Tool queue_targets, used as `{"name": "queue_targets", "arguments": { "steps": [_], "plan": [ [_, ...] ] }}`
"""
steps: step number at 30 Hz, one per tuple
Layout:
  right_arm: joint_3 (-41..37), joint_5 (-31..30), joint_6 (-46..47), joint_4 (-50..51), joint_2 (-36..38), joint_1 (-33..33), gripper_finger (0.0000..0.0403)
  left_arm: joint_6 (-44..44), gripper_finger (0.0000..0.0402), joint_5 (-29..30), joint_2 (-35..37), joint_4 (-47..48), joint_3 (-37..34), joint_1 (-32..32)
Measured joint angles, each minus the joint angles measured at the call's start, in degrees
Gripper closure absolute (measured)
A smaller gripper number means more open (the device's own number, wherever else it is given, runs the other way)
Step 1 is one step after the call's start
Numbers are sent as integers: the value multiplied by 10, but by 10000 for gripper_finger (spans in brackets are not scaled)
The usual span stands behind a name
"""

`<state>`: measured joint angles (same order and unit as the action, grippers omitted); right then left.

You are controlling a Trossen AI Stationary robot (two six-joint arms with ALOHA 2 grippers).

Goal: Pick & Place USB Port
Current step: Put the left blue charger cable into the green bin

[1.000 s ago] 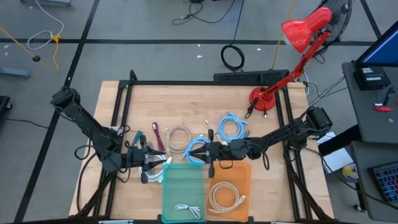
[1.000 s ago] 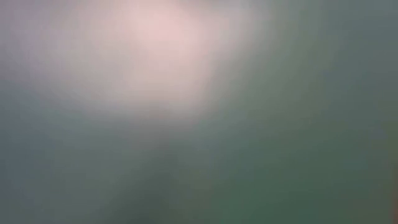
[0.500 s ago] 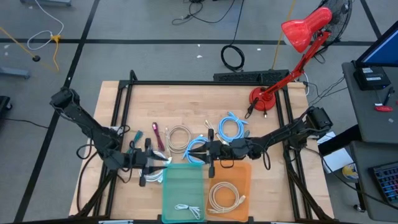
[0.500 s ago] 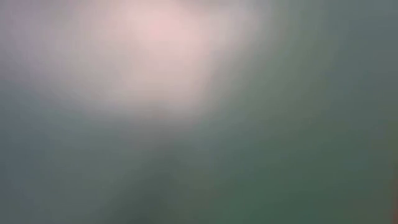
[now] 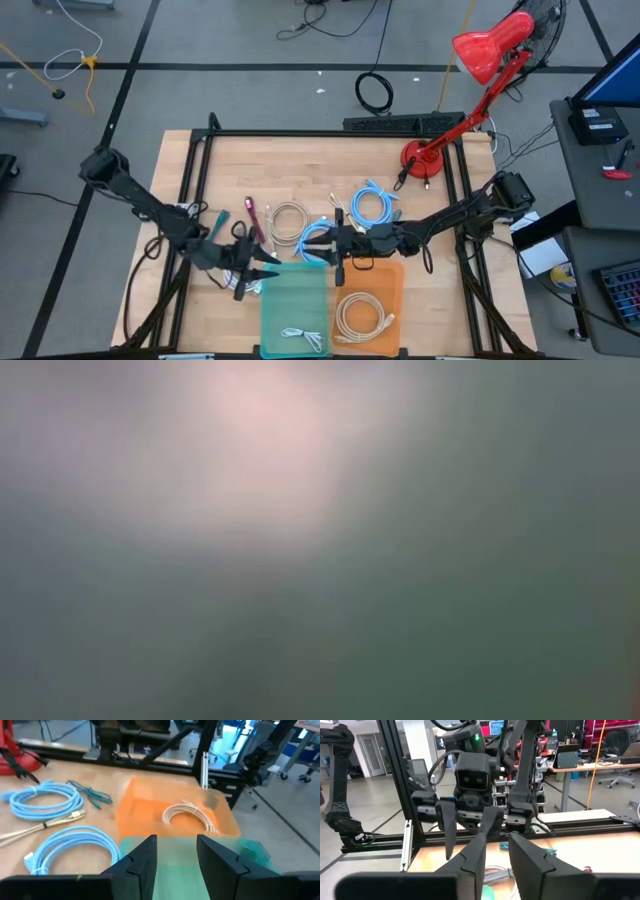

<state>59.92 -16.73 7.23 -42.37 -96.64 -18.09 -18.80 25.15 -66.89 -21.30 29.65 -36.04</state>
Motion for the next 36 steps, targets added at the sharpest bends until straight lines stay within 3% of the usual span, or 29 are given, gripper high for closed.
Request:
{"name": "queue_targets", "arguments": {
  "steps": [9,18,20,26,33,36],
  "plan": [
    [0,1,-10,41,0,0,290,49,234,74,-15,30,0,27],
    [-1,5,-32,44,0,3,307,32,239,109,-15,125,0,50],
    [-1,31,-40,25,0,0,316,30,252,109,-15,122,0,50],
    [-1,224,-84,-48,0,-9,352,43,314,109,-15,122,0,38],
    [-1,243,-116,-46,0,-23,386,52,390,113,-15,125,0,34],
    [-1,242,-111,-44,0,-22,394,50,395,129,-15,125,0,34]
  ]
}}
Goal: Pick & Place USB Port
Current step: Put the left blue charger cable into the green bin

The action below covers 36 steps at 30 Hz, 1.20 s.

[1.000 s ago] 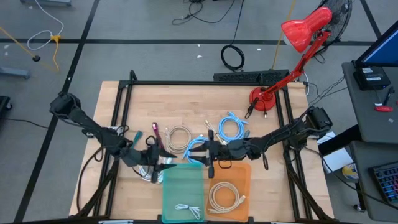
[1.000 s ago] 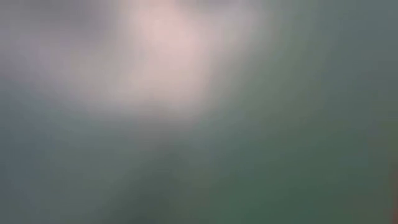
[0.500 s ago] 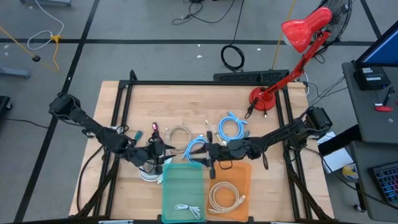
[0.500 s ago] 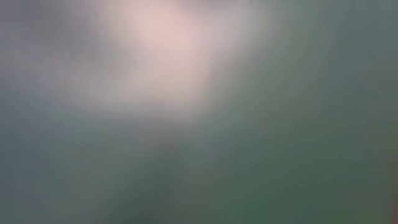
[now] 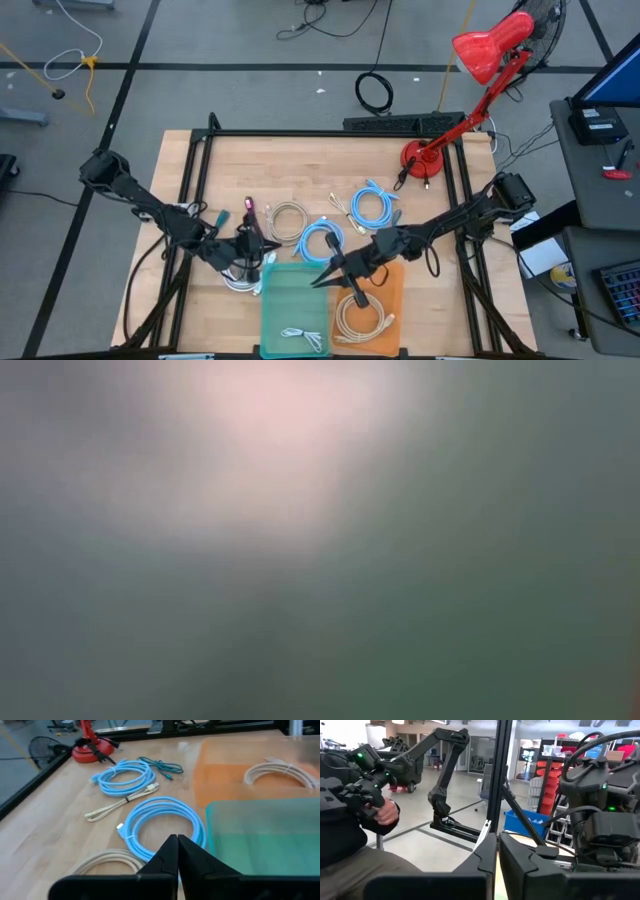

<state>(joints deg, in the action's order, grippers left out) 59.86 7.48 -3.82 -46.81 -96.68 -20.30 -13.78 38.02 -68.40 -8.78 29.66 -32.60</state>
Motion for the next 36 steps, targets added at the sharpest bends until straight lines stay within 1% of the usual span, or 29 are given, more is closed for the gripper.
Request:
{"name": "queue_targets", "arguments": {
  "steps": [4,6,10,14,16,21,24,26,27,30,36],
  "plan": [
    [0,-6,1,3,0,0,399,-1,384,7,0,0,0,0],
    [0,-40,1,11,0,0,399,-3,386,6,0,1,0,0],
    [0,-159,13,56,0,0,400,-12,398,6,0,10,0,0],
    [0,-254,40,107,0,7,402,-20,389,9,0,19,0,0],
    [0,-308,63,152,6,10,402,-21,386,10,0,19,0,0],
    [0,-462,178,303,39,16,403,-29,398,10,0,27,0,0],
    [0,-531,247,380,66,16,403,-34,394,10,0,31,0,0],
    [0,-555,267,406,84,16,403,-36,386,10,0,31,0,0],
    [0,-555,270,412,92,16,403,-39,383,9,0,30,0,0],
    [-11,-540,272,409,108,11,403,-44,383,9,0,30,0,0],
    [-38,-523,272,393,109,7,403,-46,399,3,0,30,0,0]
  ]
}}
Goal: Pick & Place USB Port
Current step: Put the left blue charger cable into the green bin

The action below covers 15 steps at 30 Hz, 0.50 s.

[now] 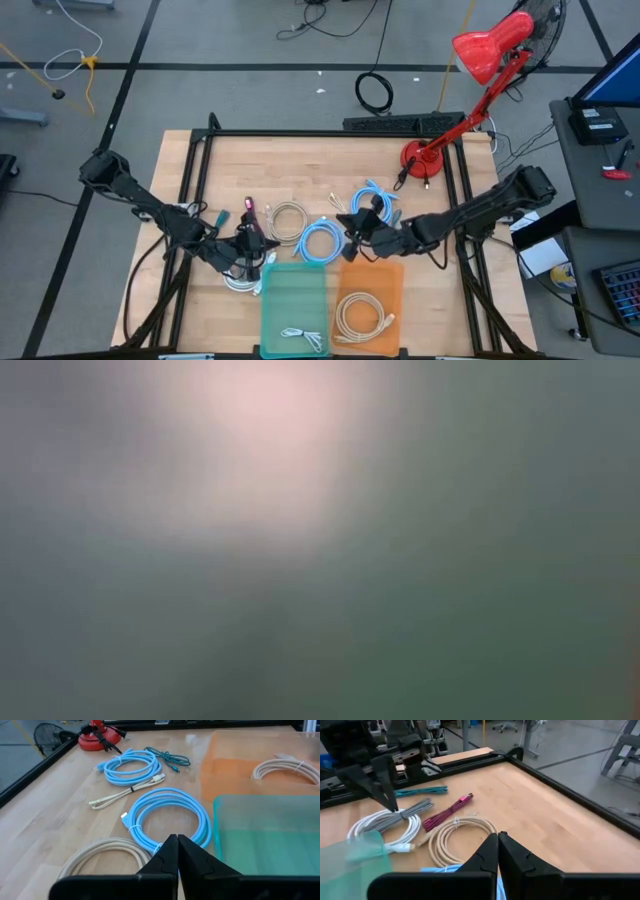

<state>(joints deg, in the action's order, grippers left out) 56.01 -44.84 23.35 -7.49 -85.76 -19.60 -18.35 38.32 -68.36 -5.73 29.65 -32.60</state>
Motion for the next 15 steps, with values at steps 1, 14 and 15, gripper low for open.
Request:
{"name": "queue_targets", "arguments": {
  "steps": [1,14,15],
  "plan": [
    [-8,8,0,-15,0,1,403,-2,397,-3,0,0,0,0],
    [-132,121,29,-257,0,36,399,-21,394,-36,0,0,0,0],
    [-138,120,26,-268,0,38,399,-21,397,-40,0,0,0,0]
  ]
}}
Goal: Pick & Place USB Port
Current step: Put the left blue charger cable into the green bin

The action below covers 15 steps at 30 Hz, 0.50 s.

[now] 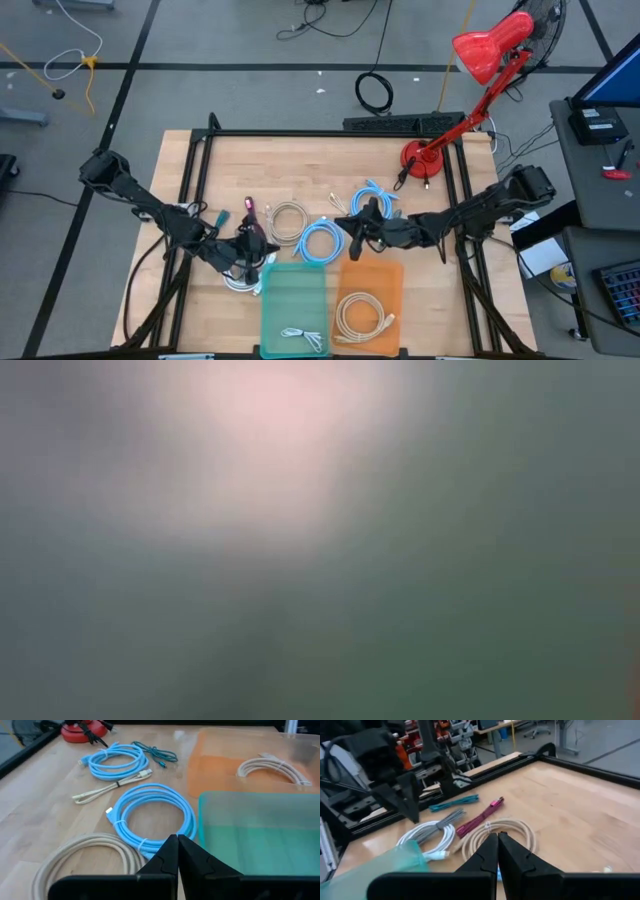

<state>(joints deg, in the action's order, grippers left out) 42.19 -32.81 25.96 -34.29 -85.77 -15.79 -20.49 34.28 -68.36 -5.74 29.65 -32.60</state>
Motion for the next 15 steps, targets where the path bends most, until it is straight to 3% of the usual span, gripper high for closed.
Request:
{"name": "queue_targets", "arguments": {
  "steps": [11,15],
  "plan": [
    [-14,4,-77,-82,0,-12,399,-24,377,-13,0,0,0,-9],
    [-14,63,-91,-92,-6,-14,399,-26,386,-13,0,0,0,-15]
  ]
}}
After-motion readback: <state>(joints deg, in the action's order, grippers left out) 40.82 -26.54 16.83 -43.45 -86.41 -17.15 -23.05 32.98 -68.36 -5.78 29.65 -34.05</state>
